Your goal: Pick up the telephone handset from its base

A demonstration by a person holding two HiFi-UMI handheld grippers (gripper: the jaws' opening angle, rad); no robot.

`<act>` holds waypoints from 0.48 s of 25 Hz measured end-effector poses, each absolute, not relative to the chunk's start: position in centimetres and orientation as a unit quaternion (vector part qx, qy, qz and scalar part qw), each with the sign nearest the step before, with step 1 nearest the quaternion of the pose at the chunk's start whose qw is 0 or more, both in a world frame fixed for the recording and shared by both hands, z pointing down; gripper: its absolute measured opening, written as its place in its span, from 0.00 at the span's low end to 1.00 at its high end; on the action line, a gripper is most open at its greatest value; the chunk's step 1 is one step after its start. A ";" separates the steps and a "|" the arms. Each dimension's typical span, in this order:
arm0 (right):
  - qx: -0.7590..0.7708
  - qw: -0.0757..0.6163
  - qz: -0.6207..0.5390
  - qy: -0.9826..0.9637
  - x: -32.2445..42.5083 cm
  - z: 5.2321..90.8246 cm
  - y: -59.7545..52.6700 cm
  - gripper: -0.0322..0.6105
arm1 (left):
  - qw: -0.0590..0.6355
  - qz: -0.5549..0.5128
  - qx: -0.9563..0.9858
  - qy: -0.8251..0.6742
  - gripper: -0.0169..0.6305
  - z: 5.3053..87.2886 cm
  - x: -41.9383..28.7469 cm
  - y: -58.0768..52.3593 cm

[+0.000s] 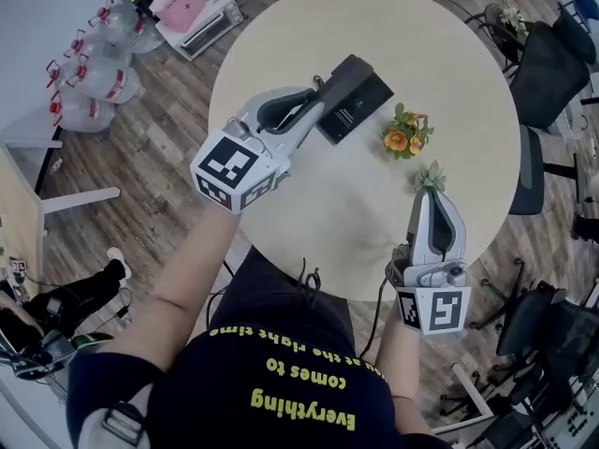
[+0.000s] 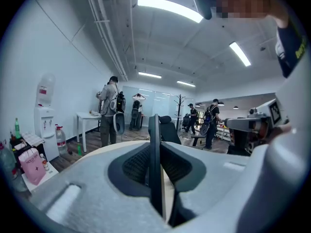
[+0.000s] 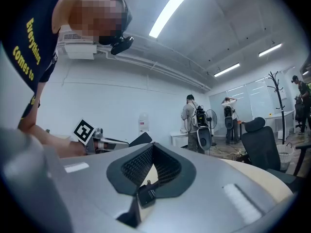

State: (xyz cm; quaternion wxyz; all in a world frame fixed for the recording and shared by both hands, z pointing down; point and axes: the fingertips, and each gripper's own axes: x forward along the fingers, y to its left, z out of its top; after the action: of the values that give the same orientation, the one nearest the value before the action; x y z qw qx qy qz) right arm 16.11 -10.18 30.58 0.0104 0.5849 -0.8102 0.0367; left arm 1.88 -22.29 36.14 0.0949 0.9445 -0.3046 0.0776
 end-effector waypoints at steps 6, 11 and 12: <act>0.572 0.004 0.012 -0.820 15.4 28.4 -8.8 0.07 | 0.061 0.054 0.940 -0.331 0.13 32.8 0.6 -19.5; 0.571 -0.004 -0.007 -0.821 15.6 26.6 -7.8 0.07 | 0.041 0.031 0.936 -0.347 0.13 30.0 -0.5 -17.0; 0.571 -0.004 -0.010 -0.821 15.7 26.4 -7.6 0.07 | 0.039 0.026 0.936 -0.350 0.13 29.6 -0.6 -16.5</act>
State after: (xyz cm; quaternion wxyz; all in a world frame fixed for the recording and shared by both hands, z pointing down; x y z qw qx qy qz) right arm 15.68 -7.63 26.41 -0.0044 0.5710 -0.8209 -0.0099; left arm -0.60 -16.48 29.58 0.0387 0.9357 -0.3496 0.0263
